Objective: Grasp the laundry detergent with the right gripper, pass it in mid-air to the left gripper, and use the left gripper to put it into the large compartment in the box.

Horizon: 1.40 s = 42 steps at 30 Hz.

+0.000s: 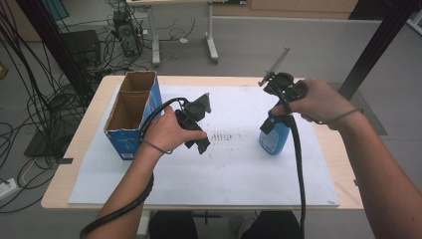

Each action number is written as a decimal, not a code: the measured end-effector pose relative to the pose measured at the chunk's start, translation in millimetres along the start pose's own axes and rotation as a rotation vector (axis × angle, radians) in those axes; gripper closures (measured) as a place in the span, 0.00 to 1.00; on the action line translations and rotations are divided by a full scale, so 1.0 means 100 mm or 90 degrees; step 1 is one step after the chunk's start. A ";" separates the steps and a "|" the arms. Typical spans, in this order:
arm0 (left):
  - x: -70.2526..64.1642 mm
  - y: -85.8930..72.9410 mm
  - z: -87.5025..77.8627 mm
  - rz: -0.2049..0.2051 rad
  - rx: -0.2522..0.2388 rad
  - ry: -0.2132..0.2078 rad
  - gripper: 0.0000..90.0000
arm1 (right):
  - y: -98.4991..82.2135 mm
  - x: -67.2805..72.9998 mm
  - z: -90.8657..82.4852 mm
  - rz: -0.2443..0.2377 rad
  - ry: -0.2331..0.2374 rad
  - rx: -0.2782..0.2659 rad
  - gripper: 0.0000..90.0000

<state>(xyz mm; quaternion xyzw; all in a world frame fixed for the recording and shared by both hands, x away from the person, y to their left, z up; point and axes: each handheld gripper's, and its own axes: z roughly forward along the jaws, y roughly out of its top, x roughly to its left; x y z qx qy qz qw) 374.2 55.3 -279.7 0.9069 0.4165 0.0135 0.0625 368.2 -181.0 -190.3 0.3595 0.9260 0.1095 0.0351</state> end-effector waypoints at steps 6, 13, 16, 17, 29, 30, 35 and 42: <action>0.01 0.00 -0.01 0.004 -0.006 0.001 0.11 | -0.02 -0.01 -0.01 0.002 0.003 0.001 0.11; 0.02 0.00 -0.03 0.002 -0.006 0.001 0.11 | -0.07 -0.02 -0.04 0.006 0.002 -0.001 0.11; 0.03 -0.01 -0.04 0.002 -0.005 0.002 0.11 | -0.10 -0.02 -0.04 0.011 0.003 -0.002 0.11; 0.03 -0.02 -0.05 0.002 -0.004 0.003 0.11 | -0.12 -0.02 -0.04 0.012 0.003 -0.003 0.11; 0.01 -0.04 -0.07 0.000 -0.014 0.002 0.11 | -0.37 -0.10 -0.01 0.033 -0.008 0.004 0.11; 0.01 -0.04 -0.07 -0.001 -0.015 0.000 0.11 | -0.39 -0.11 -0.01 0.037 -0.007 0.003 0.11; 0.01 -0.04 -0.06 0.000 -0.018 -0.003 0.10 | -0.50 -0.15 0.02 0.047 -0.002 -0.001 0.11; 0.00 -0.03 -0.03 0.000 -0.018 0.000 0.10 | -0.68 -0.22 0.16 0.069 0.000 -0.001 0.11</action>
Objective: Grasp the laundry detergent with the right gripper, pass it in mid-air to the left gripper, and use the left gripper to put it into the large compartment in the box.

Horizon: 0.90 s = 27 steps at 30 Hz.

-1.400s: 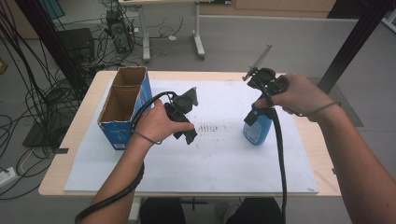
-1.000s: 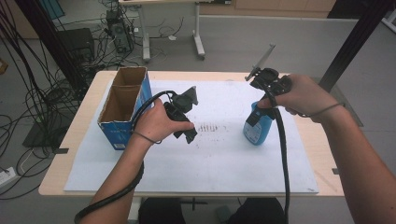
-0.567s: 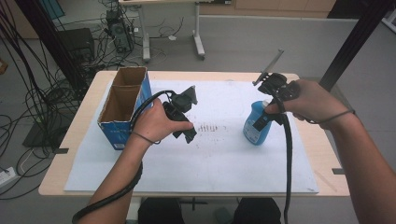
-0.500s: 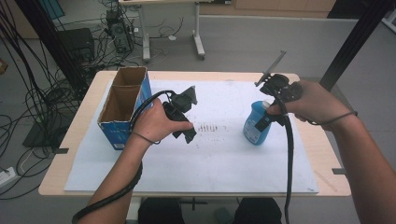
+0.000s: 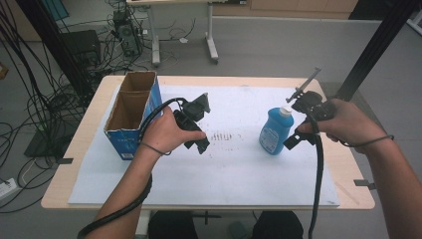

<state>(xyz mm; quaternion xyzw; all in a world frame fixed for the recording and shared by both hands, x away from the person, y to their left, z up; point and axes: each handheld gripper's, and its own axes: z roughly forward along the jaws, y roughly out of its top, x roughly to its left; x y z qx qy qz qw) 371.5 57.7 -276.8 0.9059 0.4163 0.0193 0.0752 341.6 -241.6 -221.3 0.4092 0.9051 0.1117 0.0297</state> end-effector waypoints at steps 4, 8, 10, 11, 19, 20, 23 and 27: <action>-0.01 0.01 -0.02 0.001 -0.004 0.002 0.10 | -0.07 -0.02 0.04 0.007 -0.007 -0.003 0.11; -0.02 0.00 -0.03 0.002 -0.007 0.002 0.10 | -0.14 -0.05 0.08 0.013 -0.012 0.000 0.11; -0.02 0.00 -0.04 0.001 -0.010 0.001 0.10 | -0.17 -0.06 0.11 0.018 -0.015 -0.002 0.11; -0.02 0.00 -0.04 0.001 -0.010 0.001 0.10 | -0.17 -0.06 0.11 0.018 -0.015 -0.002 0.11; -0.01 -0.02 -0.04 0.003 -0.020 0.003 0.10 | -0.28 -0.11 0.24 0.034 -0.032 -0.019 0.11; -0.01 -0.02 -0.04 0.002 -0.023 0.003 0.11 | -0.29 -0.12 0.25 0.035 -0.032 -0.019 0.11; -0.01 -0.03 -0.05 0.002 -0.020 0.004 0.10 | -0.33 -0.14 0.31 0.041 -0.031 -0.019 0.11; 0.00 -0.03 -0.05 0.000 -0.023 0.005 0.10 | -0.37 -0.16 0.37 0.046 -0.033 -0.012 0.11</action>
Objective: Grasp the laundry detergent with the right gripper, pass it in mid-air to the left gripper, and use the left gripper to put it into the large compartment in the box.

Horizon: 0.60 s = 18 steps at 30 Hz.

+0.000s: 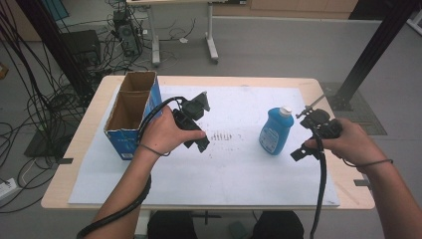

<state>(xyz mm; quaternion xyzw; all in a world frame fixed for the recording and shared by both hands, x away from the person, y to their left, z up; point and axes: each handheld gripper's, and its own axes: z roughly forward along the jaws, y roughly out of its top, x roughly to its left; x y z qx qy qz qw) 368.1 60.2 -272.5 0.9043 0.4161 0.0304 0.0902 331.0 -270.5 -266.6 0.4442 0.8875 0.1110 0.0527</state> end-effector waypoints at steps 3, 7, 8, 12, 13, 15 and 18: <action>0.00 0.00 -0.01 0.005 0.000 0.000 0.10 | -0.03 -0.03 0.05 0.007 0.000 0.002 0.11; 0.00 0.00 -0.02 0.004 -0.008 0.002 0.11 | -0.07 -0.05 0.11 0.011 0.001 0.001 0.11; 0.00 0.00 -0.02 0.004 -0.009 0.002 0.11 | -0.08 -0.05 0.13 0.014 0.000 0.001 0.11; -0.01 -0.01 -0.02 0.004 -0.016 0.000 0.11 | -0.11 -0.06 0.20 0.016 -0.002 0.000 0.11; -0.02 -0.01 -0.02 0.004 -0.015 0.000 0.11 | -0.12 -0.06 0.21 0.017 -0.002 0.000 0.11; -0.03 -0.01 -0.01 0.006 -0.014 0.002 0.11 | -0.14 -0.07 0.25 0.017 -0.004 0.002 0.11; -0.04 -0.02 -0.02 0.009 -0.014 0.001 0.11 | -0.17 -0.08 0.30 0.021 -0.006 0.000 0.11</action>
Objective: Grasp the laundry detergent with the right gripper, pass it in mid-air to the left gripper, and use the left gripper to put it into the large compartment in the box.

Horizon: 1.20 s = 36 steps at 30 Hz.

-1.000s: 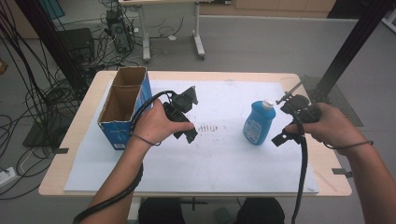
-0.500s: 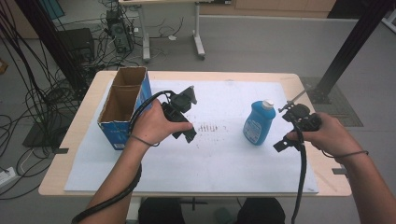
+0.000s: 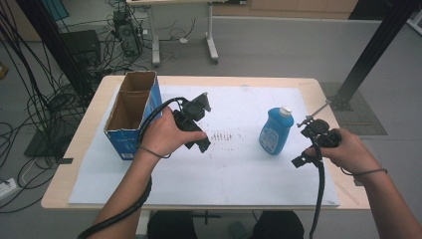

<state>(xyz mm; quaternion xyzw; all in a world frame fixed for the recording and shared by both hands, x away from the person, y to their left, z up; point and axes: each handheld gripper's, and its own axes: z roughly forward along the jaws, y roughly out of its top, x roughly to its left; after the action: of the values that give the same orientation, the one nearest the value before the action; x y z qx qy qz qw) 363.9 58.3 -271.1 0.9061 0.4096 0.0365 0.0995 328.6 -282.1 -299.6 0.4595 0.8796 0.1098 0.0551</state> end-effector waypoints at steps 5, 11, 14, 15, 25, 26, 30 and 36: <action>-0.01 0.00 -0.01 0.001 0.001 0.001 0.11 | -0.04 -0.02 0.07 0.007 -0.002 -0.004 0.11; -0.01 -0.02 -0.02 0.000 -0.004 -0.003 0.11 | -0.10 -0.05 0.16 0.014 -0.009 -0.013 0.11; -0.03 -0.02 -0.02 0.006 -0.007 -0.010 0.11 | -0.12 -0.06 0.20 0.018 -0.012 -0.017 0.11; -0.03 -0.03 -0.02 0.007 -0.006 -0.010 0.11 | -0.12 -0.07 0.21 0.015 -0.013 -0.020 0.11; -0.05 -0.04 -0.04 0.011 -0.008 -0.014 0.11 | -0.17 -0.09 0.38 0.030 -0.010 -0.027 0.11; -0.06 -0.04 -0.04 0.012 -0.009 -0.013 0.11 | -0.18 -0.09 0.40 0.030 -0.011 -0.031 0.11; -0.08 -0.05 -0.06 0.012 -0.016 -0.012 0.11 | -0.19 -0.11 0.45 0.034 -0.018 -0.043 0.11; -0.09 -0.05 -0.07 0.015 -0.018 -0.014 0.10 | -0.21 -0.14 0.54 0.041 -0.027 -0.053 0.11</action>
<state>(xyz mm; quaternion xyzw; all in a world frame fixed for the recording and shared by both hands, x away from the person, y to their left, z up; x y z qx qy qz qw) 353.2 55.8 -265.7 0.9097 0.3972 0.0333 0.1163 330.7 -297.4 -357.5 0.4870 0.8578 0.1382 0.0895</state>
